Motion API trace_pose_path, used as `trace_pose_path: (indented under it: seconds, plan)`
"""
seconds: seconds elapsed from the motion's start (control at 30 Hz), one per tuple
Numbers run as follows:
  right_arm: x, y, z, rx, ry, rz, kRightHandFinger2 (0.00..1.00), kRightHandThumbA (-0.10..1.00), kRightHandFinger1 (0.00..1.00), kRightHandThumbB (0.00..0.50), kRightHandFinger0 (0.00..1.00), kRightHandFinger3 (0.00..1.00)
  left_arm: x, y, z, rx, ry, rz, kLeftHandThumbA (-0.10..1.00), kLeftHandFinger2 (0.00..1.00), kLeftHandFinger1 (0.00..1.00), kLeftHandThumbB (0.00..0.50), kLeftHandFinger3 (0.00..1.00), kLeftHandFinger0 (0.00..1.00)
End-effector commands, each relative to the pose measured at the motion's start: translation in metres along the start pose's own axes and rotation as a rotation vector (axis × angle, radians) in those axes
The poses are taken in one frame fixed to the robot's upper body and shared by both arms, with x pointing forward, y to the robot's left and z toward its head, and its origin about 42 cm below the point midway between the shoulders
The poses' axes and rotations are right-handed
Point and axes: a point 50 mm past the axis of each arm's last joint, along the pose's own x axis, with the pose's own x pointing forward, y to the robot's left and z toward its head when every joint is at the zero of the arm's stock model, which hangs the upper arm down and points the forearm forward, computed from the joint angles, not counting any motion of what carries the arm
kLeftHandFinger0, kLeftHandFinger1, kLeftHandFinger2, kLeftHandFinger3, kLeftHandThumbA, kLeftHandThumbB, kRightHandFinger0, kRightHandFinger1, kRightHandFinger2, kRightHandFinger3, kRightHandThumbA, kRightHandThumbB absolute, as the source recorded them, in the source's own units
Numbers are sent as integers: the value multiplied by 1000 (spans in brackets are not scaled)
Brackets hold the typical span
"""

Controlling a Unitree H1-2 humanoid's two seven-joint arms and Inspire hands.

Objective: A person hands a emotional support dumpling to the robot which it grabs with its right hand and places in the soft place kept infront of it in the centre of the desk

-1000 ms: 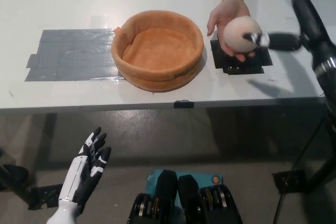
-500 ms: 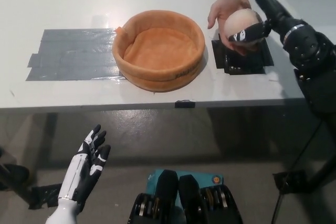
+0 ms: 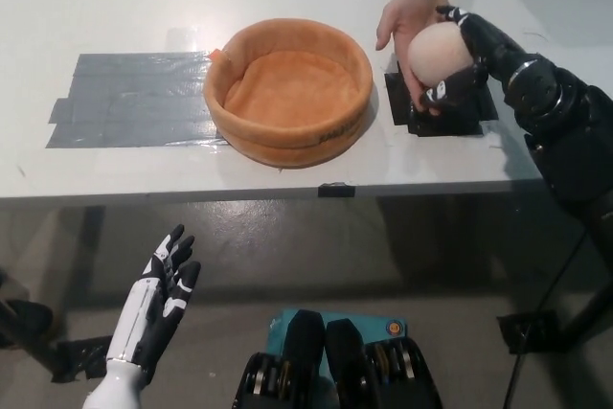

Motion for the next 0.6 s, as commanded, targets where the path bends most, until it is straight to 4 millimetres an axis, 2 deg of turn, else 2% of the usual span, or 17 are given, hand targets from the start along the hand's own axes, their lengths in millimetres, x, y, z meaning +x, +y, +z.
trace_pose_path:
  seconds: [0.0, 0.03, 0.07, 0.1, 0.13, 0.17, 0.2, 0.23, 0.27, 0.3, 0.37, 0.47, 0.5, 0.57]
  plan:
    - [5, -26, 26, 105, -108, -172, 778, 436, 773, 262, 729, 768, 4, 3, 12, -3, -56, 6, 843, 1000, 1000, 60, 1000, 1000]
    - [6, -24, 26, 126, -117, -210, 436, 38, 369, 228, 271, 455, 4, 3, 12, 0, -57, 6, 845, 1000, 1000, 54, 1000, 1000]
    - [6, -21, 26, 141, -136, -254, 318, -72, 198, 226, 75, 346, 5, 3, 12, 7, -61, 6, 847, 1000, 1000, 52, 1000, 1000]
    - [6, -20, 26, 151, -151, -269, 409, -99, 179, 215, 3, 367, 5, 3, 12, 6, -62, 6, 848, 1000, 1000, 49, 1000, 1000]
    - [6, -19, 25, 162, -165, -283, 504, -100, 229, 205, 1, 434, 5, 3, 12, 4, -62, 6, 848, 1000, 1000, 48, 1000, 1000]
    - [6, -18, 27, 170, -174, -298, 726, -100, 369, 170, 17, 629, 5, 3, 13, 2, -64, 8, 845, 1000, 1000, 38, 1000, 1000]
    - [5, -17, 28, 175, -182, -312, 818, -100, 427, 159, 25, 709, 5, 3, 13, -1, -63, 9, 844, 1000, 1000, 39, 1000, 1000]
    - [5, -17, 28, 194, -191, -320, 1000, -100, 580, 145, 69, 905, 5, 4, 12, -2, -60, 9, 845, 1000, 1000, 43, 1000, 1000]
    - [5, -17, 28, 198, -196, -324, 1000, -100, 609, 147, 88, 923, 5, 4, 12, -2, -61, 8, 845, 1000, 1000, 43, 1000, 1000]
    - [5, -17, 27, 202, -216, -335, 1000, -100, 619, 143, 93, 888, 5, 4, 13, 1, -62, 7, 846, 1000, 1000, 44, 1000, 1000]
    - [4, -19, 26, 214, -240, -350, 1000, -100, 634, 140, 105, 896, 6, 4, 13, -8, -63, 6, 839, 1000, 1000, 42, 1000, 1000]
    - [3, -19, 24, 251, -270, -362, 904, -100, 565, 137, 43, 793, 7, 4, 12, -8, -64, 7, 838, 1000, 1000, 43, 1000, 1000]
    - [2, -19, 25, 272, -286, -366, 857, -100, 513, 122, 4, 747, 7, 4, 12, -2, -67, 7, 839, 1000, 1000, 38, 1000, 1000]
    - [2, -22, 28, 338, -300, -361, 857, -100, 469, 111, 0, 797, 7, 5, 14, -5, -64, 11, 839, 1000, 1000, 52, 1000, 1000]
